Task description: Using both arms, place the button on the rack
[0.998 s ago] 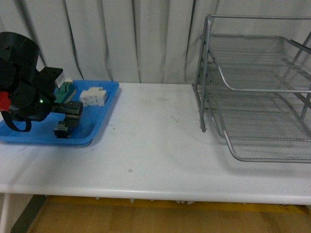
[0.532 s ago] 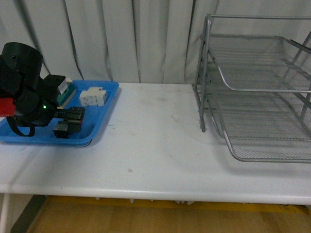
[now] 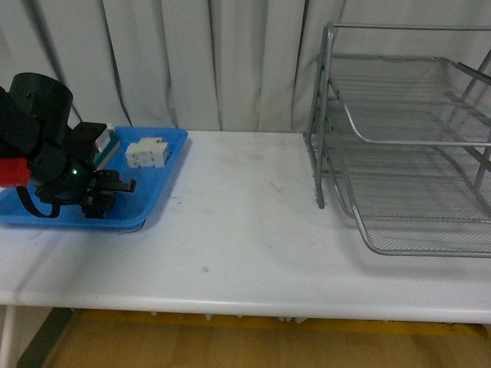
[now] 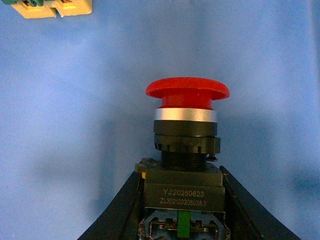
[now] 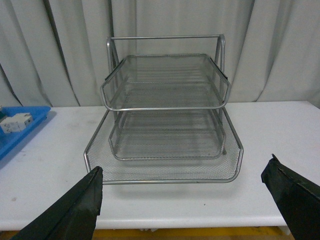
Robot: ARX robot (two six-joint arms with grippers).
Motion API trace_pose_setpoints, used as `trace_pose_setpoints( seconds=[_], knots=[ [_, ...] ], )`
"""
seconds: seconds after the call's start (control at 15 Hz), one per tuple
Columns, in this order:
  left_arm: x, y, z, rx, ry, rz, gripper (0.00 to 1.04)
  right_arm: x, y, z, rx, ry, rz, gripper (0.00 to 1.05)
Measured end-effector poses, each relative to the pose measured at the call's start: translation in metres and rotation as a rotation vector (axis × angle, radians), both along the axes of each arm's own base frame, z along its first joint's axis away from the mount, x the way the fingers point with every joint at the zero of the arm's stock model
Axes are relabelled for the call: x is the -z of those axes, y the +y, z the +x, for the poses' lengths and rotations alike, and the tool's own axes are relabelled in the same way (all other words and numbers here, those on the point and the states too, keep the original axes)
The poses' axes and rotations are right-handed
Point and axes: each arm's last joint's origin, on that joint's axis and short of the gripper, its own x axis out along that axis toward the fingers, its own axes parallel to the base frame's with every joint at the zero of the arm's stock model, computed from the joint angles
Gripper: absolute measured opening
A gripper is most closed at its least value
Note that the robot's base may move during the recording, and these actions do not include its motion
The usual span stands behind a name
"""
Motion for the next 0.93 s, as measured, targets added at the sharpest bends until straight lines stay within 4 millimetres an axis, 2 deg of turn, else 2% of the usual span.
trace_pose_setpoints(
  seconds=[0.13,0.2,0.27,0.33,0.4,0.53,0.6,0.93],
  knots=[
    [-0.007,0.0,-0.003,-0.016,-0.052,-0.036,0.36,0.0,0.0,0.0,0.0,0.0,0.0,0.98],
    [-0.044,-0.002,-0.021,-0.02,-0.172,-0.099,0.36,0.0,0.0,0.0,0.0,0.0,0.0,0.98],
    [-0.123,-0.014,-0.076,0.016,-0.408,-0.178,0.36,0.0,0.0,0.0,0.0,0.0,0.0,0.98],
    [-0.139,-0.017,-0.168,-0.013,-0.437,-0.202,0.36,0.0,0.0,0.0,0.0,0.0,0.0,0.98],
    [-0.138,-0.013,-0.195,-0.057,-0.431,-0.168,0.36,0.0,0.0,0.0,0.0,0.0,0.0,0.98],
    [-0.136,-0.011,-0.227,-0.071,-0.437,-0.159,0.36,0.0,0.0,0.0,0.0,0.0,0.0,0.98],
    [-0.135,-0.012,-0.235,-0.064,-0.439,-0.163,0.36,0.0,0.0,0.0,0.0,0.0,0.0,0.98],
    [-0.13,-0.013,-0.238,-0.059,-0.435,-0.167,0.36,0.0,0.0,0.0,0.0,0.0,0.0,0.98]
  ],
)
